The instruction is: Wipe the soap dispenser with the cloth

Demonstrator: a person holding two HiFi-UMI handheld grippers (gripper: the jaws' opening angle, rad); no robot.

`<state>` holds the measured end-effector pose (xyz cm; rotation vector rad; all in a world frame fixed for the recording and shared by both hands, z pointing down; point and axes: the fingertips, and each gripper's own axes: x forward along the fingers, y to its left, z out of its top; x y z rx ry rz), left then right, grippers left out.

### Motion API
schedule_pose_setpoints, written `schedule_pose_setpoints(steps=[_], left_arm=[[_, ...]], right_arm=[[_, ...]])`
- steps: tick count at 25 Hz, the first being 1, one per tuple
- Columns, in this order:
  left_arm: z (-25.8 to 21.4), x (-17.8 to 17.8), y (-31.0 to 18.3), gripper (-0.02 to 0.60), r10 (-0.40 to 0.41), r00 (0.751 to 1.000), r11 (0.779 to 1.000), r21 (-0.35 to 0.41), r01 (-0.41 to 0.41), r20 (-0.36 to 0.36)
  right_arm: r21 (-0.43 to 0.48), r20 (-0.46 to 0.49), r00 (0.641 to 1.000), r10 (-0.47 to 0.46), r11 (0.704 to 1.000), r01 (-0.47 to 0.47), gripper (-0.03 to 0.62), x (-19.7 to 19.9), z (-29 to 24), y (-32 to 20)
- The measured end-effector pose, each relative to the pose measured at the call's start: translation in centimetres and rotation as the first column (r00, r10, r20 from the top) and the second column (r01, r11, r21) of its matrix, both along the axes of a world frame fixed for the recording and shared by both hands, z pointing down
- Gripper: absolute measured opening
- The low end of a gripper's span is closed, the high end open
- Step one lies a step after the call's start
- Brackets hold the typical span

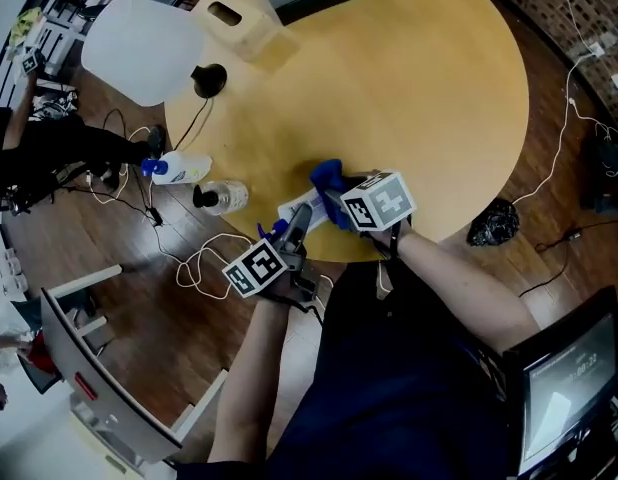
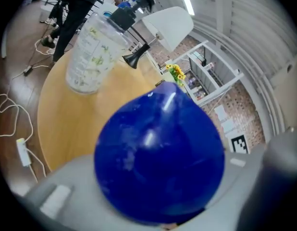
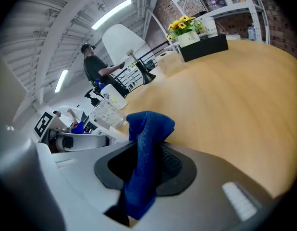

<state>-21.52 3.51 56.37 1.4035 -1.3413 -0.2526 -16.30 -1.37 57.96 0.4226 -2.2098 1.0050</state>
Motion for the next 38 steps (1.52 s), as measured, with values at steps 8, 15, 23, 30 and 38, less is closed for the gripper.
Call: schedule_pose_setpoints(steps=[8, 15, 23, 30, 38], left_arm=[[0.2, 0.1, -0.2, 0.207, 0.009, 1.000, 1.000, 0.000, -0.009, 0.001], [-1.0, 1.3, -0.7, 0.204, 0.067, 0.998, 0.996, 0.058, -0.067, 0.009], [-16.6, 5.0, -3.8, 0.204, 0.144, 0.953, 0.914, 0.405, -0.025, -0.266], [-26.6, 7.7, -4.5, 0.204, 0.304, 0.898, 0.809, 0.584, -0.066, -0.319], [-31.3, 10.5, -4.0, 0.206, 0.349, 0.887, 0.744, 0.665, -0.068, -0.301]], right_arm=[[-0.084, -0.056, 0.998, 0.035, 0.996, -0.039, 0.103, 2.6, 3.0, 0.7], [-0.141, 0.107, 0.984, 0.144, 0.982, -0.128, 0.103, 7.2, -0.8, -0.1], [-0.119, 0.538, 0.792, 0.289, 0.956, -0.268, 0.103, 13.1, -17.3, -5.7], [-0.050, 0.803, 0.583, 0.121, 0.989, -0.137, 0.103, 13.4, -29.0, -4.5], [-0.098, 0.898, 0.421, 0.129, 0.991, -0.096, 0.103, 12.9, -33.5, -3.9]])
